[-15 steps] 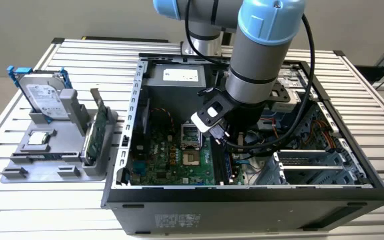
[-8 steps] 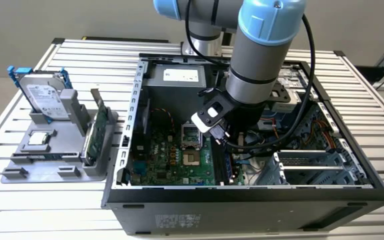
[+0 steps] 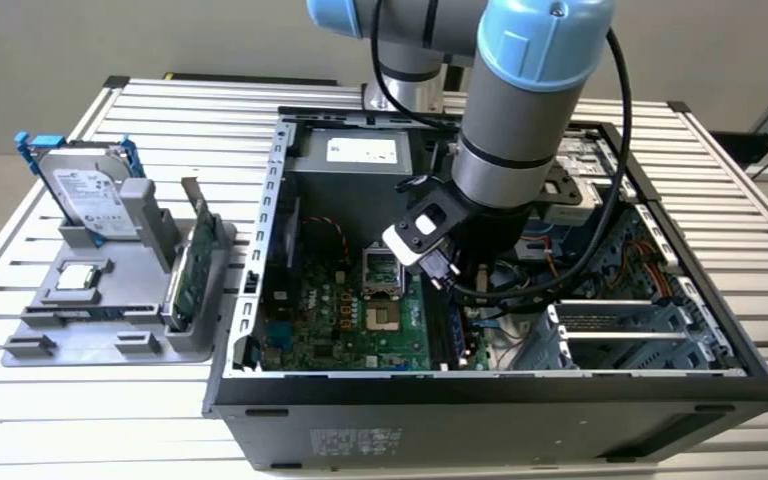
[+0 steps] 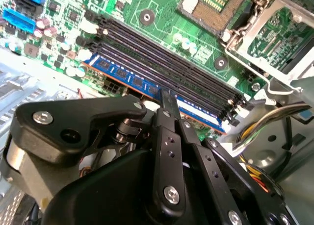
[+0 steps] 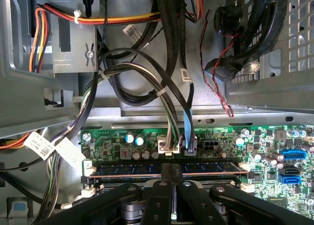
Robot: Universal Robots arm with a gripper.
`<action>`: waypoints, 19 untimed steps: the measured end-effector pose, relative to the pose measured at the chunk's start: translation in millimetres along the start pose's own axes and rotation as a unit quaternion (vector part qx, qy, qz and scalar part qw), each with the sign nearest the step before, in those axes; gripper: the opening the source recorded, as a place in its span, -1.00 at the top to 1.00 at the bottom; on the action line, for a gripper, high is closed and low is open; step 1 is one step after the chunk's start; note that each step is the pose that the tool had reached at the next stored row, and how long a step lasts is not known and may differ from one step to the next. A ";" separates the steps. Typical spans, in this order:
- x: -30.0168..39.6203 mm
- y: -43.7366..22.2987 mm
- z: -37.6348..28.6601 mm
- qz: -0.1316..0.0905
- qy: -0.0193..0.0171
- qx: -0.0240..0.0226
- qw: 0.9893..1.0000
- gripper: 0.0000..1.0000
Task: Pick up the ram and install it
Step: 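Press down the ram until it locks into place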
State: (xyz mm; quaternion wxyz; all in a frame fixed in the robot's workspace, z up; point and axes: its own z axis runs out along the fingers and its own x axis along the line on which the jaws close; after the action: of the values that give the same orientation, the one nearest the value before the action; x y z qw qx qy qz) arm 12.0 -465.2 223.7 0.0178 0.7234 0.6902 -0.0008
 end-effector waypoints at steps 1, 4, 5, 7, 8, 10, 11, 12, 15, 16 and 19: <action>-0.4 0.0 -3.4 0.000 -0.001 0.000 1.000 1.00; -0.7 0.3 -13.6 0.000 -0.001 0.000 1.000 1.00; -0.8 0.4 -17.4 0.000 -0.001 0.000 1.000 1.00; -1.0 0.5 -24.3 0.000 -0.001 0.000 1.000 1.00; -1.1 0.6 -27.5 0.000 -0.001 0.000 1.000 1.00; -1.2 0.8 -33.9 0.000 -0.001 0.000 1.000 1.00; -1.3 0.8 -35.7 0.000 -0.001 0.000 1.000 1.00; -1.4 0.9 -37.0 0.000 -0.001 0.000 1.000 1.00; -1.5 1.0 -43.2 0.000 -0.001 0.000 1.000 1.00; -1.5 1.1 -45.1 0.000 -0.001 0.000 1.000 1.00; -1.7 1.2 -50.7 0.000 -0.001 0.000 1.000 1.00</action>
State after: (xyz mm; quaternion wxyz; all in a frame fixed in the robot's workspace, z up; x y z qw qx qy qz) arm 11.9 -465.5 274.5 0.0186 0.7234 0.6902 -0.0020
